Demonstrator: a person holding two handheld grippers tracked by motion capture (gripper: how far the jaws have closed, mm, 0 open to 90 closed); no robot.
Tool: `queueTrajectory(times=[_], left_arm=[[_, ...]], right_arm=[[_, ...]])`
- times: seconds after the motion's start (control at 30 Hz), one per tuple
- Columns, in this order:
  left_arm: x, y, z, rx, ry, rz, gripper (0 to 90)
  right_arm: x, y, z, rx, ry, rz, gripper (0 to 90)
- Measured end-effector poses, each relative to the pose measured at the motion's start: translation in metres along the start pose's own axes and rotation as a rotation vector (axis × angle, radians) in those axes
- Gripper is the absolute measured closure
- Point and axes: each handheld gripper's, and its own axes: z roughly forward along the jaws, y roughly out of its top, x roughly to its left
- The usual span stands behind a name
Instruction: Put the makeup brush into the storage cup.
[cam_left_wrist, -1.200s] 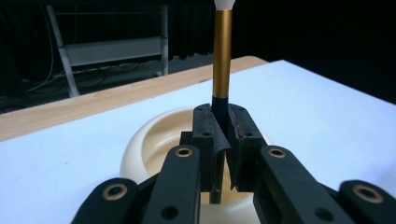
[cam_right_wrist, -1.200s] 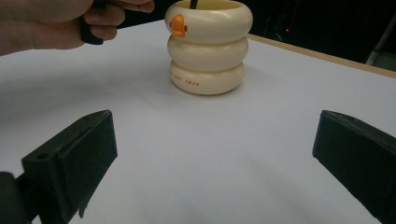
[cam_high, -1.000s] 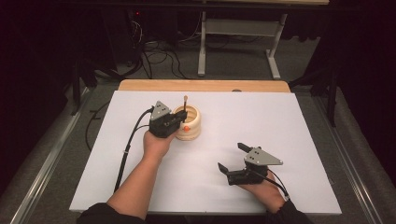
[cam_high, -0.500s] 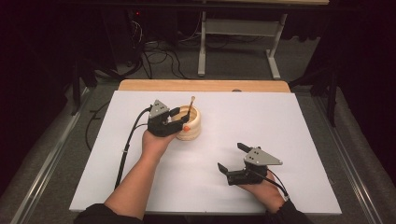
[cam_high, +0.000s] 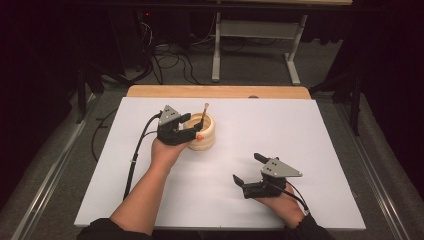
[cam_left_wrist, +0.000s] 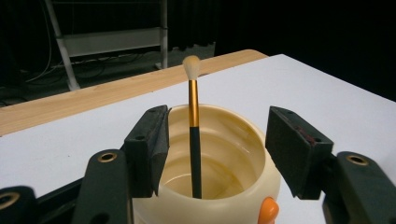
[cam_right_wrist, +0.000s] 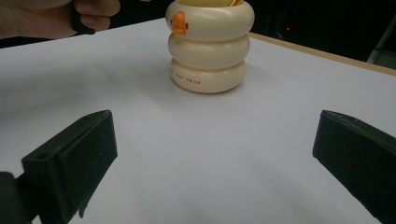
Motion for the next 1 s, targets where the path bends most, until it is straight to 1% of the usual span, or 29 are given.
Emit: queueTrajectory(times=[0.27, 0.4, 0.53, 0.67, 0.77, 0.83, 0.87, 1.0], left_arm=[[-0.0010, 0.0007, -0.0005, 0.003, 0.002, 0.001, 37.1], [0.0001, 0.0012, -0.0020, 0.005, 0.003, 0.001, 33.9], [0.0018, 0.0017, -0.0032, 0.008, 0.005, -0.006, 26.8], [0.0038, 0.0014, -0.0036, 0.022, 0.013, -0.018, 15.5], [0.0044, 0.0003, -0.0033, 0.042, 0.022, -0.010, 8.8], [0.0047, 0.0000, -0.0036, 0.051, 0.023, -0.012, 1.7], [0.0049, 0.0000, -0.0043, 0.056, 0.021, -0.012, 0.2], [0.0038, -0.0005, -0.0081, 0.055, 0.017, -0.007, 0.1]], right_arm=[[-0.0002, 0.0000, 0.0000, 0.000, -0.002, 0.002, 0.9], [-0.0003, 0.0000, -0.0002, 0.000, -0.002, 0.001, 0.9], [-0.0003, -0.0002, 0.0002, -0.002, 0.003, 0.000, 0.9], [-0.0001, 0.0000, -0.0003, 0.002, -0.003, 0.003, 0.9], [-0.0006, 0.0000, -0.0001, -0.003, -0.002, 0.005, 1.0], [-0.0006, 0.0000, -0.0001, -0.004, -0.002, 0.004, 0.9], [-0.0006, 0.0000, -0.0001, -0.003, -0.002, 0.004, 0.9], [-0.0003, 0.0002, -0.0005, -0.002, -0.005, 0.006, 1.0]])
